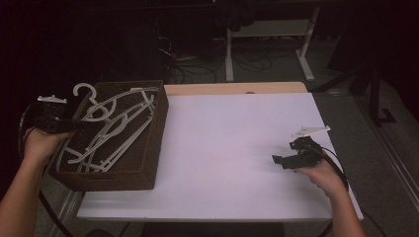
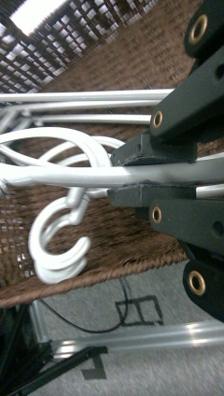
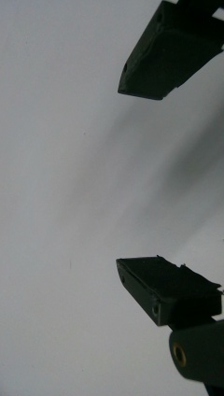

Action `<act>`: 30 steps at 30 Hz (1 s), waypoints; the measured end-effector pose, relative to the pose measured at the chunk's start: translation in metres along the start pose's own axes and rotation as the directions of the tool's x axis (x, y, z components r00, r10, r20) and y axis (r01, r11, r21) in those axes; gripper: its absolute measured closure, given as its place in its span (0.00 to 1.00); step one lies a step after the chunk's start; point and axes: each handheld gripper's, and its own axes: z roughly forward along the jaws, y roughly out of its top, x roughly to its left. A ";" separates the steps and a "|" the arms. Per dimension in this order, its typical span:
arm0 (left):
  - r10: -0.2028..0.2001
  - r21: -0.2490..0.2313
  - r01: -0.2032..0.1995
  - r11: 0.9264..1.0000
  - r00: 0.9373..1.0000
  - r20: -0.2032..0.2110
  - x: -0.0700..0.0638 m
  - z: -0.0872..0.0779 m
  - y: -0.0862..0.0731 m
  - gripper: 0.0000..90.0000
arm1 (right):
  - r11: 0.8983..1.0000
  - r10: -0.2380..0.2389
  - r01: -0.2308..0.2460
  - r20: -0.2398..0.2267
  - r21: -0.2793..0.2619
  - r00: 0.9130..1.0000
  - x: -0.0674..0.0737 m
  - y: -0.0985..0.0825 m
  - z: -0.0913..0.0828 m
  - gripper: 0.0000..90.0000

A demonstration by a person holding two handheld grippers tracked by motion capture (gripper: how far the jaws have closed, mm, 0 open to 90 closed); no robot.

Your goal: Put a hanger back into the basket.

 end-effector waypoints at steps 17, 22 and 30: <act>0.016 -0.118 0.003 0.993 0.987 0.158 -0.023 -0.002 0.007 0.51 | 1.000 -0.005 0.005 -0.006 -0.016 1.000 0.001 0.004 -0.004 0.15; 0.069 -0.177 -0.023 0.984 0.963 0.261 -0.051 -0.001 0.015 0.43 | 0.999 -0.013 0.013 -0.009 -0.031 1.000 0.003 0.006 -0.008 0.15; 0.192 -0.265 -0.087 0.960 0.895 0.403 -0.105 0.005 0.016 0.33 | 0.997 -0.034 0.032 -0.030 -0.069 0.999 0.008 0.014 -0.020 0.14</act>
